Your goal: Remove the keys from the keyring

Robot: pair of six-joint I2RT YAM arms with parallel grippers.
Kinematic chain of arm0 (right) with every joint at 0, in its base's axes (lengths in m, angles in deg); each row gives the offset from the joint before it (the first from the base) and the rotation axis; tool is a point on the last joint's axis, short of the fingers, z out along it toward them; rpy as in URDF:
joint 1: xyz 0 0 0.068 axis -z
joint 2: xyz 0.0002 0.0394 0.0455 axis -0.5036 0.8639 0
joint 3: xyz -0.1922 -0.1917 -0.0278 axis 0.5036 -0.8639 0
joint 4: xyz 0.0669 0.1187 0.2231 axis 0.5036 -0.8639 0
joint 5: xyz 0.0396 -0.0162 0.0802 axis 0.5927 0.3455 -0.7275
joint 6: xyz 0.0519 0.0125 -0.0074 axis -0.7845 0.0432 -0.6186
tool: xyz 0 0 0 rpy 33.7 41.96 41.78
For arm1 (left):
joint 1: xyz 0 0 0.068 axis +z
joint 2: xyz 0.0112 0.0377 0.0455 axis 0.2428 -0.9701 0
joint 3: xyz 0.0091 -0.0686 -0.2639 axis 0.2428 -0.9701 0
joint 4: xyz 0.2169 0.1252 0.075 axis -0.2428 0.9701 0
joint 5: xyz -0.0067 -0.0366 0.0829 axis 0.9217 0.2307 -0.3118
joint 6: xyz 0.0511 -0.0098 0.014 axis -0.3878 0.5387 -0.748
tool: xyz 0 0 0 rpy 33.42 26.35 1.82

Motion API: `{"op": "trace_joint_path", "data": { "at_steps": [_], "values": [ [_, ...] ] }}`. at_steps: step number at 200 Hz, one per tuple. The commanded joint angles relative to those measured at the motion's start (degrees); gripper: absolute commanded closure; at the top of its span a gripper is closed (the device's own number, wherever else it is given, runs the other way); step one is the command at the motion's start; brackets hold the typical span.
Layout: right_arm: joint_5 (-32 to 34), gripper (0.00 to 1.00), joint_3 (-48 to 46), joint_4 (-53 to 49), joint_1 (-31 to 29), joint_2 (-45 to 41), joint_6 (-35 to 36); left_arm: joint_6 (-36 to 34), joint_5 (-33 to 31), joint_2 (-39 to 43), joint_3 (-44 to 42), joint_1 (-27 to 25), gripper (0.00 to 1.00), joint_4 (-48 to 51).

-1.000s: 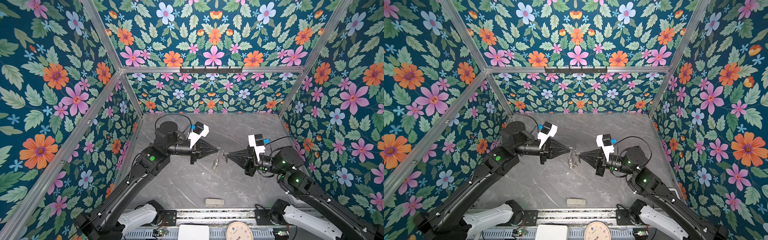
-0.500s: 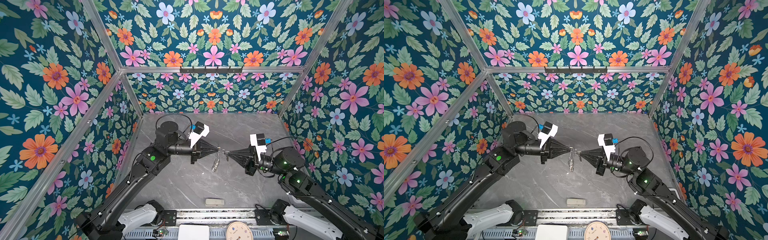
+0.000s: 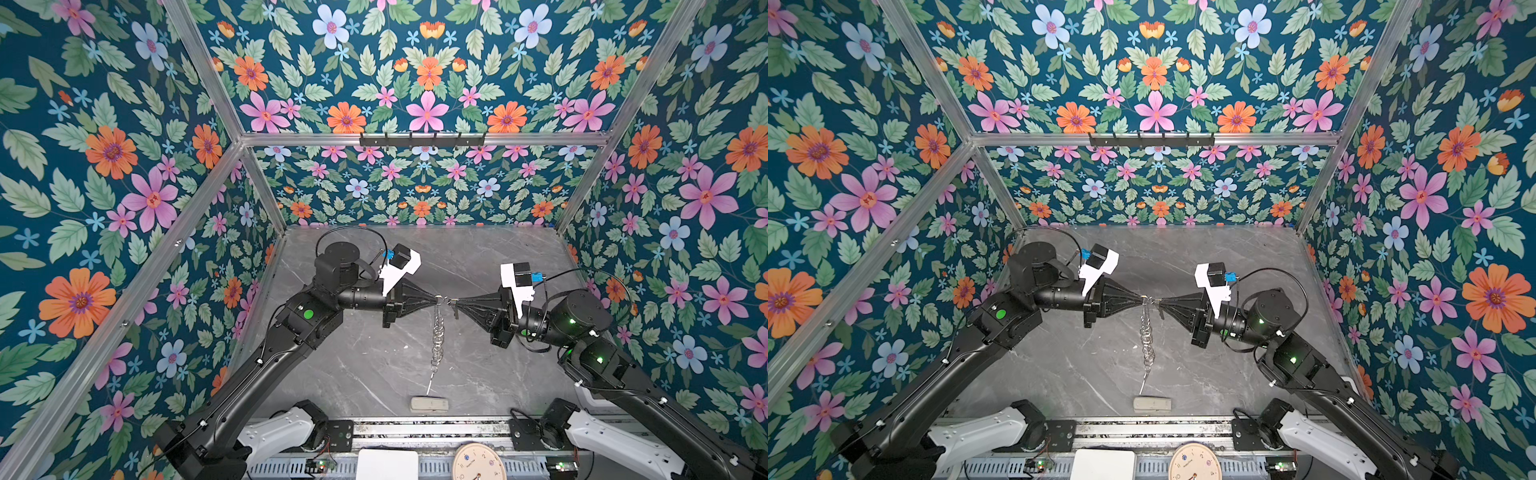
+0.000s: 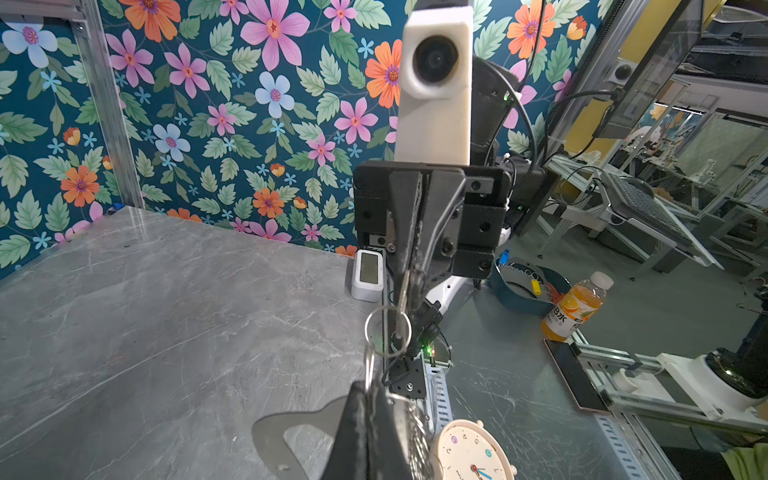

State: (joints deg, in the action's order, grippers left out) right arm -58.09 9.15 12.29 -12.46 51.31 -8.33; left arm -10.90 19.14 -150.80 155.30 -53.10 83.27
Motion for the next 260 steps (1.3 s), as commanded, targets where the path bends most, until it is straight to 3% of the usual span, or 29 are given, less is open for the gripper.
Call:
{"op": "trace_joint_path", "data": {
  "at_steps": [1,260],
  "values": [
    [-0.93,1.00,1.36,1.45,-0.06,0.39,1.00,-0.76,-0.24,-0.23,0.26,0.14,1.00,0.67],
    [-4.39,1.00,9.36,-0.03,-0.97,7.68,0.85,1.25,2.25,-0.03,-2.35,0.11,1.00,-5.10]
  ]
}}
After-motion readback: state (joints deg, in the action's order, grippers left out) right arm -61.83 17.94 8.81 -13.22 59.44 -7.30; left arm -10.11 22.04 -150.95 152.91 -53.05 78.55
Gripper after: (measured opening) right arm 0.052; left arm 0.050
